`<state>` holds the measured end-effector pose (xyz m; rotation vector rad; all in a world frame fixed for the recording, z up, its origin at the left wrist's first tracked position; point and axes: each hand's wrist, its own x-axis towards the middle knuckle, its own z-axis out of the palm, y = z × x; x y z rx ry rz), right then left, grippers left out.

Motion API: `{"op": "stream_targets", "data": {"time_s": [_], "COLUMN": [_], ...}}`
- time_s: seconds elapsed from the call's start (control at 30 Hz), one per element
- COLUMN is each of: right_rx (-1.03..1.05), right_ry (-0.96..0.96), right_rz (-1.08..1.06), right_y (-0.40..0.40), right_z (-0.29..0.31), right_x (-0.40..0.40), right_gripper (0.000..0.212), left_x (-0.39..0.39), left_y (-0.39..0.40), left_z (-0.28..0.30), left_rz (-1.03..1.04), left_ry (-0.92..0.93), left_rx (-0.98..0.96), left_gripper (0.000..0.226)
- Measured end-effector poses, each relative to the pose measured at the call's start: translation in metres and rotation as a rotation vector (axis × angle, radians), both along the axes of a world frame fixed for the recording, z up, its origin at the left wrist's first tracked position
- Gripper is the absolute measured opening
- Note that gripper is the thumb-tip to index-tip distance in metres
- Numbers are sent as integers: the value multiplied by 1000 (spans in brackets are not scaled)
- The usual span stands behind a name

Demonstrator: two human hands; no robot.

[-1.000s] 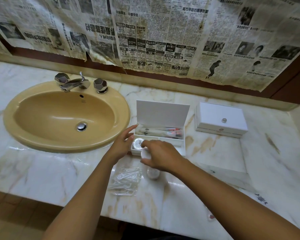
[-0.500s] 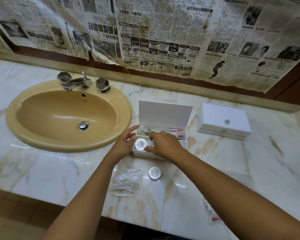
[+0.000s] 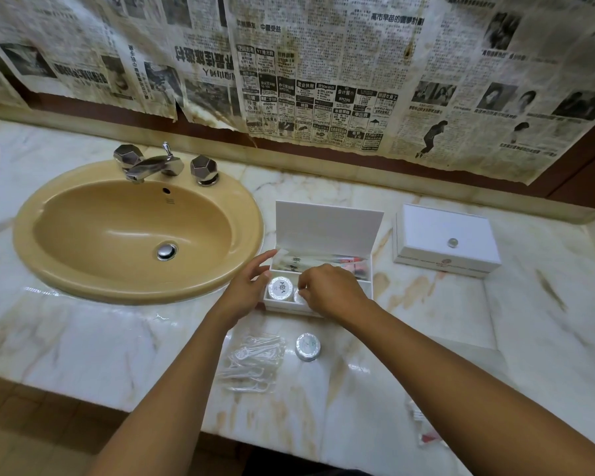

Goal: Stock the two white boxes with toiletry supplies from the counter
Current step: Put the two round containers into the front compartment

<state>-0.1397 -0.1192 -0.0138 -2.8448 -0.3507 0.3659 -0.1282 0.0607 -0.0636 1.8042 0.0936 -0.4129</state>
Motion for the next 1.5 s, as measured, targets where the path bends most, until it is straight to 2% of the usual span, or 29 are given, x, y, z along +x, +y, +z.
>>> {"op": "stream_targets", "data": {"time_s": [0.1,0.43,0.6,0.77,0.97,1.17,1.37,1.5], "right_rx": [-1,110,31,-82,-72,1,113,234], "right_ry": [53,-88,69,148,107,123,8,-137], "right_rz": [32,111,223,292,299,259,223,82], "right_y": [0,8,7,-1,-2,-1,5,2], "right_z": [-5,5,-14,-31,-38,-36,-13,1], "right_x": [-3,-31,-48,-57,-61,-57,-44,-32], "right_gripper": [20,23,33,49,25,21,37,50], "left_x": [-1,-3,-4,-5,-4,-4,-3,-3], "left_y": [-1,-1,-3,-2,-3,-3,-2,-2], "left_z": [2,4,6,5,4,3,2,1], "left_rz": [-1,-3,-1,3,10,5,-1,-1], "left_ry": [-9,-2,0,7,6,-9,-17,-27], "left_rx": [15,10,20,13,6,20,18,7], "left_gripper": [42,42,41,40,40,42,42,43]}}
